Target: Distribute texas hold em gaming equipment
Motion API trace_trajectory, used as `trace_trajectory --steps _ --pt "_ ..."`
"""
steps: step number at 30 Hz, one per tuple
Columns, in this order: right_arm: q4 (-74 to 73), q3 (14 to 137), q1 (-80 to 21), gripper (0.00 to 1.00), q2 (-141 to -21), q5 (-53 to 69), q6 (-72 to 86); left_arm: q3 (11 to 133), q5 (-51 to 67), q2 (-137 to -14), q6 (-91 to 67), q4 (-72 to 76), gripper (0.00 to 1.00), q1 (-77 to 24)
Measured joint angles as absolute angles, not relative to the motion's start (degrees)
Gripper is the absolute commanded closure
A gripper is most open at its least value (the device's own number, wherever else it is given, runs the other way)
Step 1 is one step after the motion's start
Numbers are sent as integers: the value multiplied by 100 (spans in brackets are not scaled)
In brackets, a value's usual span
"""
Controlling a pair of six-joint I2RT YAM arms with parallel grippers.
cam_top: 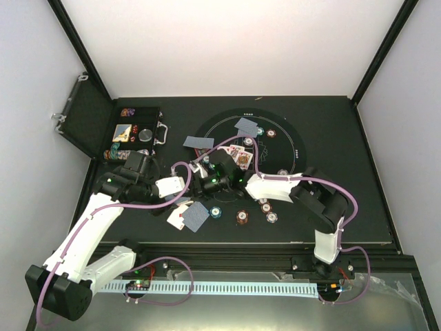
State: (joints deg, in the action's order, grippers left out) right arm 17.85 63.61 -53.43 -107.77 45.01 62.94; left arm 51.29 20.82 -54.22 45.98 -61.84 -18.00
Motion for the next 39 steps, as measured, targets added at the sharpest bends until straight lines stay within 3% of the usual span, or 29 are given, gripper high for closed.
trace_trajectory --steps 7,20,31,39 --pt "2104 6023 -5124 55 -10604 4663 6333 5129 2075 -5424 4598 -6193 97 -1800" --pt "1697 5839 -4877 97 -9966 4512 6180 5129 2082 -5422 4598 -6195 97 -1800" --pt "1061 5666 -4296 99 -9507 4451 5771 5129 2082 -5422 4598 -6198 98 -1800" --pt "237 5693 -3035 99 -9369 4532 5107 5129 2082 -5398 4598 -6202 98 -1800"
